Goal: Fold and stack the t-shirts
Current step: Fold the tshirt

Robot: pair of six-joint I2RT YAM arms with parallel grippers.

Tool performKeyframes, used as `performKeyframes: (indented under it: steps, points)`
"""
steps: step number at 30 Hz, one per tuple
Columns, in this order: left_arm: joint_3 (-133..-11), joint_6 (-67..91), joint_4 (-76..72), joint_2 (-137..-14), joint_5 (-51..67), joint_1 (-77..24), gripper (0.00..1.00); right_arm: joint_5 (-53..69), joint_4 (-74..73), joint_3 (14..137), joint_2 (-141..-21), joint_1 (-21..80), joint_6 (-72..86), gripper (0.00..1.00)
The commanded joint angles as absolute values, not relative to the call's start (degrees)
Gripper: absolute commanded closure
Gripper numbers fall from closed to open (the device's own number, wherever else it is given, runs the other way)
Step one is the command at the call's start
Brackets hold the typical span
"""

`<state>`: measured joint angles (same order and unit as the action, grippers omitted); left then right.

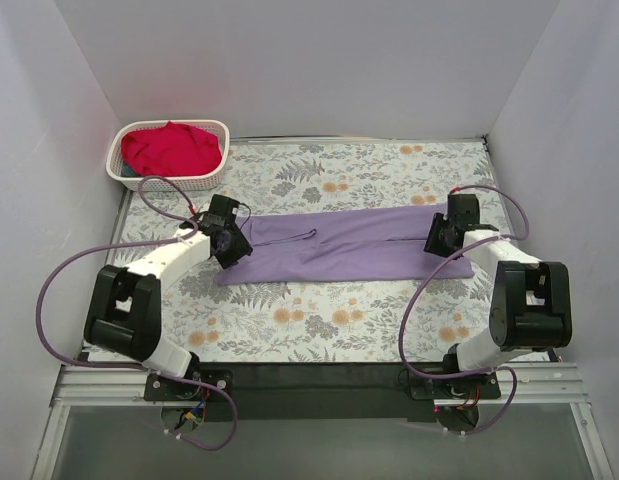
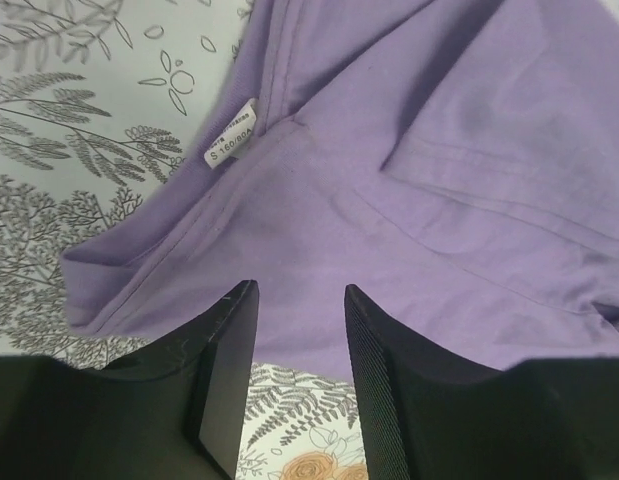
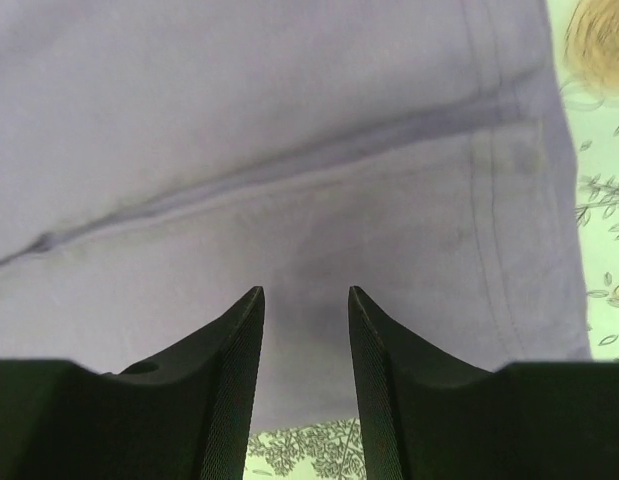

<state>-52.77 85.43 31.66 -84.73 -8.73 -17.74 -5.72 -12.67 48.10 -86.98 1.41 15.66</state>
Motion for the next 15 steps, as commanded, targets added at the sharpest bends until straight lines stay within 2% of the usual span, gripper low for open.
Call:
performKeyframes:
  steps: [1, 10, 15]
  points:
    - [-52.2, 87.3, 28.8, -87.6, -5.9, -17.6, 0.62, -2.6, -9.5, 44.8, -85.7, -2.2, 18.7, 0.60]
    - [-44.7, 89.4, 27.9, -87.8, -8.8, -12.8, 0.67, -2.1, -8.4, 38.8, -86.1, -10.9, 22.7, 0.60]
    - [-46.2, 86.4, 29.5, -83.7, -7.3, -12.5, 0.65, -1.4, -7.3, 38.3, -80.9, -9.2, 22.0, 0.58]
